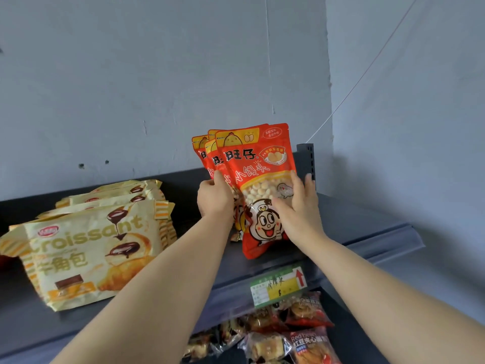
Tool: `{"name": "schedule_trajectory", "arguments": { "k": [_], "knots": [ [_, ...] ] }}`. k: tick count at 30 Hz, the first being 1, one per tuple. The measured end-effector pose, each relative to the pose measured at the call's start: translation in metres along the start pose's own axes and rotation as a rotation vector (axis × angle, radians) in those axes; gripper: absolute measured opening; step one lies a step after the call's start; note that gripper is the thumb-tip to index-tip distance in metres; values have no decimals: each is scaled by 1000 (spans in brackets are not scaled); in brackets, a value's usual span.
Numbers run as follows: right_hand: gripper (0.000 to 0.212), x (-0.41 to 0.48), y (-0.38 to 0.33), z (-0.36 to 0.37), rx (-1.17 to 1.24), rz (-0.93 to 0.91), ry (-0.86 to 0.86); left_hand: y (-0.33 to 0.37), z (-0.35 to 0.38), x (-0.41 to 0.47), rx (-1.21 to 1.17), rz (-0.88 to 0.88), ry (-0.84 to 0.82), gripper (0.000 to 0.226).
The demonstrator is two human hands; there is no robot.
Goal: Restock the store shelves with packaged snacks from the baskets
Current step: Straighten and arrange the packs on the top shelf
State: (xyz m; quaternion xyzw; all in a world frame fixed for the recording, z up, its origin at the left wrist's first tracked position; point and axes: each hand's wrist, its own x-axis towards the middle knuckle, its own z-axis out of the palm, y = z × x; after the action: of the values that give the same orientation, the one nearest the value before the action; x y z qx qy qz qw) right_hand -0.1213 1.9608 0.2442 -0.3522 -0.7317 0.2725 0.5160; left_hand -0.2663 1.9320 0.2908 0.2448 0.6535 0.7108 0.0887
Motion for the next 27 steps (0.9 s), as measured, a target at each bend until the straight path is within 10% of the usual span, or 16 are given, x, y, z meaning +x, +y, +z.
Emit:
{"name": "schedule_trajectory", "arguments": {
  "k": [3,7,17,27],
  "knots": [
    [99,14,-1,-9,207,270,-63,0,-4,-17,-26,-39,-132,54],
    [81,21,7,-13,376,431,-189,-1,-11,-44,34,-12,-356,76],
    [63,21,4,-6,410,289,-399,-23,-33,-53,236,102,-482,72],
    [84,15,3,-3,194,78,-264,-27,-34,-54,587,130,-399,127]
  ]
}}
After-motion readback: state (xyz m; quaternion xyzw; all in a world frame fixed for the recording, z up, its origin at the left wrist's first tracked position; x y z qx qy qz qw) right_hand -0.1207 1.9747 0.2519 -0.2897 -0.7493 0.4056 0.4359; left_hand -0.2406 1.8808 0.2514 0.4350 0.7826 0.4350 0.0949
